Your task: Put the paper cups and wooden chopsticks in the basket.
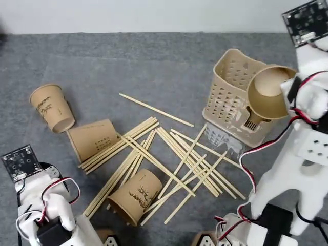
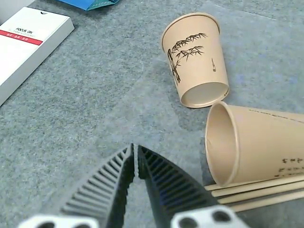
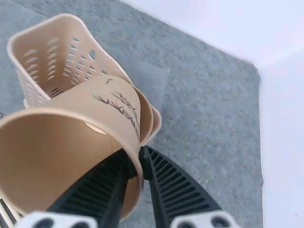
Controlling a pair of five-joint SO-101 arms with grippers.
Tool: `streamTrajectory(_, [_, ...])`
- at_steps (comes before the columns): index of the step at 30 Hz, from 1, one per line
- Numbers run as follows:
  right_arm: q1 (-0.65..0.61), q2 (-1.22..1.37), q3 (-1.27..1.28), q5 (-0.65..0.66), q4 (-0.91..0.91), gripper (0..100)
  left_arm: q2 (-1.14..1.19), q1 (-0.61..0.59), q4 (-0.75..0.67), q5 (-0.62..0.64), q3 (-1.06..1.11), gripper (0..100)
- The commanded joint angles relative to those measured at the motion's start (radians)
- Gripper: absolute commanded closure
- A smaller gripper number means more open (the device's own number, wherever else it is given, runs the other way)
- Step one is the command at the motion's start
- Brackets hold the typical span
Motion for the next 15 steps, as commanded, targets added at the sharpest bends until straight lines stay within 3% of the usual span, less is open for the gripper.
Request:
streamTrajectory(1, [0.024,0.030,-0.043,0.009,-0.005,98.9,-0.015,-0.005,-0.012,0.000,-0.005,98])
streamTrajectory(6, [0.018,0.108,-0.043,0.009,0.019,96.0,-0.015,-0.005,-0.012,0.000,-0.005,98])
streamTrajectory(12, [-0.007,0.159,-0.049,0.003,-0.013,73.6,-0.015,-0.005,-0.012,0.000,-0.005,98])
streamTrajectory(15, [-0.028,0.170,-0.049,0.003,-0.084,72.1,-0.015,-0.005,-0.012,0.000,-0.005,98])
